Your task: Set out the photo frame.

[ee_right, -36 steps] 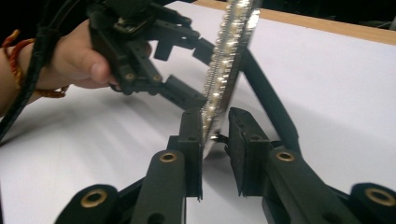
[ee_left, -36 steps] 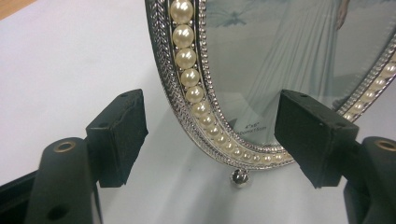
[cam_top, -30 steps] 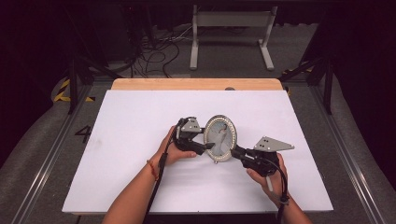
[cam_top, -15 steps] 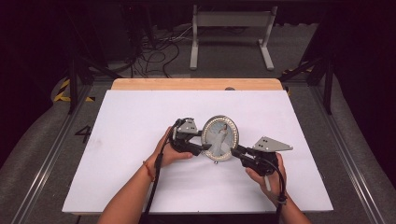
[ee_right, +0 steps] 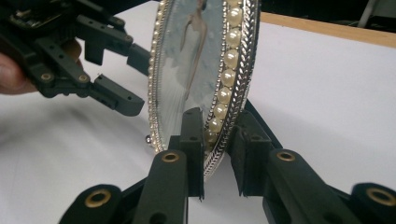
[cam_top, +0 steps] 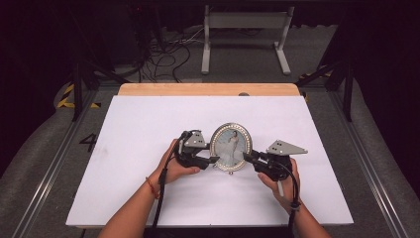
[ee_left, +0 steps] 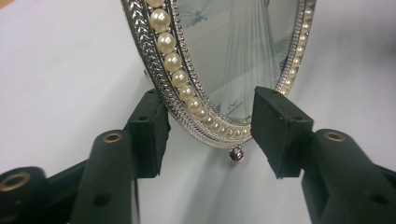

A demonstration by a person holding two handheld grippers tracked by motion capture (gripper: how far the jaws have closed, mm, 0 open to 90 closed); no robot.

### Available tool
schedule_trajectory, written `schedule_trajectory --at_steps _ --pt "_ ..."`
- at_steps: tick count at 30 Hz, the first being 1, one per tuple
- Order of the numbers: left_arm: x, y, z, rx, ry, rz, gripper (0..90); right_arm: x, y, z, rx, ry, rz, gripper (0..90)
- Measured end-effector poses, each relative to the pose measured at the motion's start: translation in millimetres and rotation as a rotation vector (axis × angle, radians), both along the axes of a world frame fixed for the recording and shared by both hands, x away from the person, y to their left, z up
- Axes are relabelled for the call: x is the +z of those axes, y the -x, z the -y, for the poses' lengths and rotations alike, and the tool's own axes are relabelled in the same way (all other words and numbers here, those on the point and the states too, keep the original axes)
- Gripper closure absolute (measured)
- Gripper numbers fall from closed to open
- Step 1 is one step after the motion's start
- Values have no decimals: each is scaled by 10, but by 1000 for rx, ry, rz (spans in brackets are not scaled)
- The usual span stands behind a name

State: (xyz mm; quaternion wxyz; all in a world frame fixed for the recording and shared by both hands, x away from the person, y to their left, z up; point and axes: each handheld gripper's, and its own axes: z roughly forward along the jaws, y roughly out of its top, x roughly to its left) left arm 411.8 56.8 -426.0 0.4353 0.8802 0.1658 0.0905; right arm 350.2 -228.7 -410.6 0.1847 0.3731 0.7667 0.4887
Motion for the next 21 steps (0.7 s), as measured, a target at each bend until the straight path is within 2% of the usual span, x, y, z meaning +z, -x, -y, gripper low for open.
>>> schedule_trajectory --at_steps 2,7,11,13,16,17,18,20,21 --pt "1 42 -21 8 15 -13 501 -4 -26 9 4 -13 -10 761" --pt "14 151 -63 14 18 -4 507 -8 -79 21 13 -26 -26 750" --pt "36 253 -83 13 -7 9 508 -7 -109 7 15 -21 -23 740" --pt "34 273 -89 15 6 2 508 -6 -119 -4 12 -19 -25 737" --pt "39 335 -94 0 -6 7 509 -4 -130 -17 13 -19 -25 733" --pt "42 360 -88 -2 -16 21 512 -4 -135 -22 11 -16 -23 731" --pt "44 381 -74 21 -32 29 512 -2 -139 -40 12 -19 -23 733" --pt "43 384 -70 32 -37 37 528 -3 -140 -43 17 -17 -20 735" --pt "46 377 -79 51 -37 55 528 -2 -139 -53 20 -19 -17 738"
